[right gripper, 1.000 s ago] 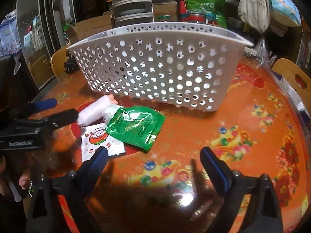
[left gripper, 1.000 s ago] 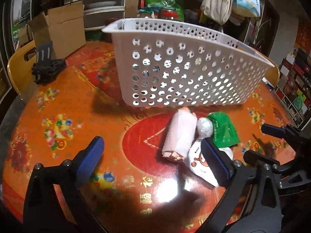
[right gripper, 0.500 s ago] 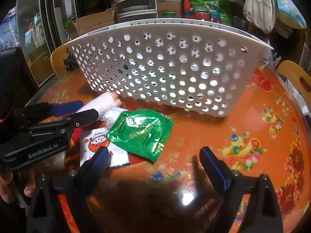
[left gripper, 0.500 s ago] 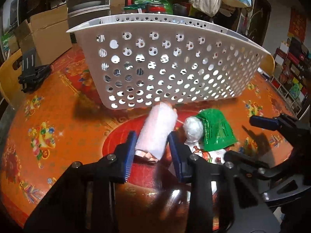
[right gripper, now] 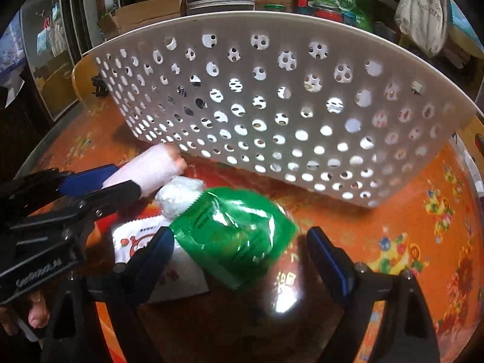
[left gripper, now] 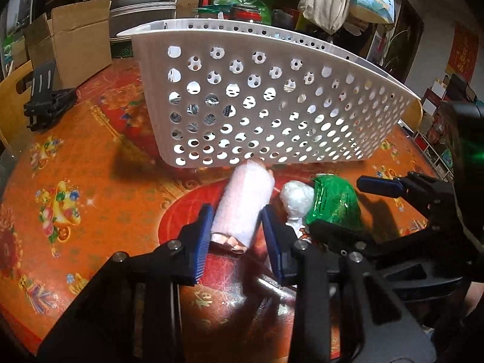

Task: Organize soft objects
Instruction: 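Grasp the pink-white roll with the left gripper while the right gripper grasps the green packet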

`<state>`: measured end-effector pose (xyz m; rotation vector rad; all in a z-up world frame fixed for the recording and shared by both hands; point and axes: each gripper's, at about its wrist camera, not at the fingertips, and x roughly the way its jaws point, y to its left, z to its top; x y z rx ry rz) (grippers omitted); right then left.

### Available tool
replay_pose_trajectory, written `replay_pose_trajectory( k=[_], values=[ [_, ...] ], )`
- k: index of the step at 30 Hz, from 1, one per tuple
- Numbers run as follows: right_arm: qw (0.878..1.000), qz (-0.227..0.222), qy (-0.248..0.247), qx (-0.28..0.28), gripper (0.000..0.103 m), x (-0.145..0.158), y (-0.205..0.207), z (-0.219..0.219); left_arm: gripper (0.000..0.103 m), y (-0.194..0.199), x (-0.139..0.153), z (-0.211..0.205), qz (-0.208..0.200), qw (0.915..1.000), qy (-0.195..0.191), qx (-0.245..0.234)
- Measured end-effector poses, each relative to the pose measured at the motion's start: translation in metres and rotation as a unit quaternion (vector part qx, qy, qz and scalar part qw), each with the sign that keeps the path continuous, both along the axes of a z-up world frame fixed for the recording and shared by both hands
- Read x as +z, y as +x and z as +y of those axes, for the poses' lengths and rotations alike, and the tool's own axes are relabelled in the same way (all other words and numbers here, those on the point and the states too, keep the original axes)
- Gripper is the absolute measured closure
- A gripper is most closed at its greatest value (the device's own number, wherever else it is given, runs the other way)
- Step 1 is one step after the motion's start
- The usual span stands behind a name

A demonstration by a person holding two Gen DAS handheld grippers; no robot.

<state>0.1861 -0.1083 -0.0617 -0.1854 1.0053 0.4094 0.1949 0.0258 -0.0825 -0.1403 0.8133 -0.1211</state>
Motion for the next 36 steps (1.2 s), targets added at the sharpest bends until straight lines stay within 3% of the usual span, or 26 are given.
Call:
replay_pose_trajectory(
  k=[9, 11, 19, 22, 24, 26, 28, 32, 36],
  values=[
    [1.000, -0.014, 0.001, -0.006, 0.053, 0.007, -0.004, -0.010, 0.072, 0.000, -0.001, 0.000, 0.000, 1.0000, -0.004, 0.000],
    [1.000, -0.017, 0.005, -0.004, 0.066, 0.008, -0.007, -0.014, 0.072, 0.000, -0.001, -0.001, -0.001, 1.0000, -0.004, 0.000],
    [1.000, -0.024, 0.002, 0.005, 0.084, 0.010, -0.014, -0.021, 0.072, 0.000, -0.001, -0.001, 0.000, 1.0000, -0.004, -0.001],
    [1.000, -0.022, 0.012, 0.003, 0.084, 0.010, -0.015, -0.024, 0.072, 0.001, -0.001, -0.002, 0.001, 1.0000, -0.005, -0.001],
    [1.000, -0.017, 0.017, 0.003, 0.075, 0.009, -0.012, -0.024, 0.072, 0.001, -0.001, -0.002, 0.001, 1.0000, -0.005, -0.001],
    [1.000, -0.012, 0.019, 0.002, 0.045, 0.010, -0.008, -0.023, 0.072, 0.001, -0.001, -0.002, 0.001, 1.0000, -0.005, -0.001],
    [1.000, -0.012, 0.020, 0.015, 0.037, 0.011, -0.006, -0.019, 0.072, 0.001, -0.001, -0.002, 0.001, 1.0000, -0.005, -0.001],
    [0.999, -0.005, -0.013, 0.041, 0.028, 0.006, -0.001, -0.003, 0.072, 0.001, -0.002, -0.003, 0.003, 1.0000, -0.005, -0.003],
    [0.999, 0.003, -0.012, 0.039, 0.025, 0.003, 0.008, 0.001, 0.072, 0.002, -0.003, -0.003, 0.004, 1.0000, -0.005, -0.003]
  ],
)
